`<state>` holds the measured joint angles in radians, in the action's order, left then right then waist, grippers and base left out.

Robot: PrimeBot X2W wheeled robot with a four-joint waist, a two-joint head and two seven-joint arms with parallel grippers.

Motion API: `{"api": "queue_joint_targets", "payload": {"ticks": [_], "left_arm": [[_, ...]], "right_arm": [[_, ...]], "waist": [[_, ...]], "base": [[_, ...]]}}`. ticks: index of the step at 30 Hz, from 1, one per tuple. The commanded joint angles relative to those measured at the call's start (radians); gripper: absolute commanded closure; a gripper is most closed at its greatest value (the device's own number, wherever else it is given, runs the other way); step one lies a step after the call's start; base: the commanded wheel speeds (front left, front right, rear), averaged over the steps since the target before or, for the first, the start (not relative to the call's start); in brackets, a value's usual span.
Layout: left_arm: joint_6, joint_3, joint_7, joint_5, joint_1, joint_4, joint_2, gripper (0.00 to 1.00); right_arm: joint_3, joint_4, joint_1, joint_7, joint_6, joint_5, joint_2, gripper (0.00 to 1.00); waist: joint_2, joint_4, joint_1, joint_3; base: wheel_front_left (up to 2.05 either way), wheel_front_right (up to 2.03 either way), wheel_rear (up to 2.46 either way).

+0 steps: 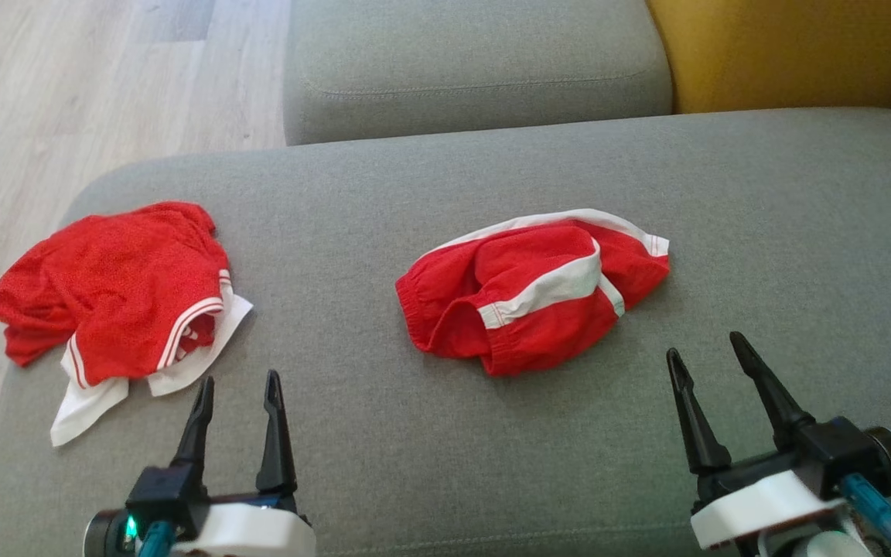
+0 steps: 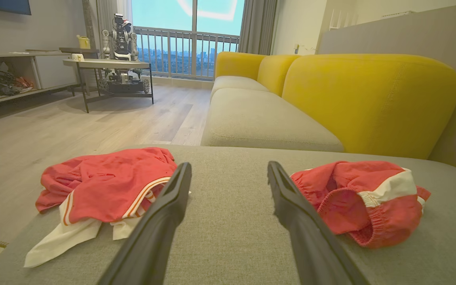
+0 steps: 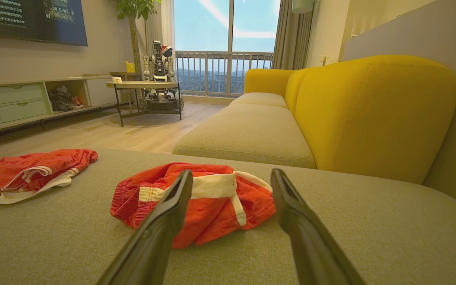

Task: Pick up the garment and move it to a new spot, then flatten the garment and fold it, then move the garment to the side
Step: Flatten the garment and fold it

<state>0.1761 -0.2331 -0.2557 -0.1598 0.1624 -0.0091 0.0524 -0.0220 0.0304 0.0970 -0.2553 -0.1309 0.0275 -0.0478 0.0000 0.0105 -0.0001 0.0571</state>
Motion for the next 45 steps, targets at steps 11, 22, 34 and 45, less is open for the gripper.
{"api": "queue_joint_targets", "payload": {"ticks": [11,22,34,45], "left_arm": [[0.001,0.019,-0.006,0.012,-0.041,-0.020,-0.002,0.00],[0.007,0.016,-0.006,0.004,-0.039,-0.014,-0.002,0.00],[0.009,-0.002,-0.006,-0.003,-0.040,-0.002,-0.002,0.00],[-0.077,-0.084,-0.006,-0.227,-0.108,0.080,-0.002,0.00]], "right_arm": [[-0.025,-0.028,-0.040,-0.006,0.000,0.006,-0.002,0.00],[-0.031,-0.027,-0.045,-0.006,0.000,0.010,-0.002,0.00],[-0.034,-0.028,-0.047,-0.006,0.000,0.010,-0.002,0.00],[-0.052,-0.034,-0.073,-0.006,0.000,0.005,-0.002,0.00]], "waist": [[0.0000,0.001,0.0001,-0.001],[0.0000,-0.016,0.0001,-0.003],[0.0000,-0.035,0.0001,-0.003],[0.0000,-0.094,0.0001,-0.046]], "base": [[0.00,0.00,0.00],[0.00,0.00,0.00],[0.00,0.00,0.00],[0.00,0.00,0.00]]}}
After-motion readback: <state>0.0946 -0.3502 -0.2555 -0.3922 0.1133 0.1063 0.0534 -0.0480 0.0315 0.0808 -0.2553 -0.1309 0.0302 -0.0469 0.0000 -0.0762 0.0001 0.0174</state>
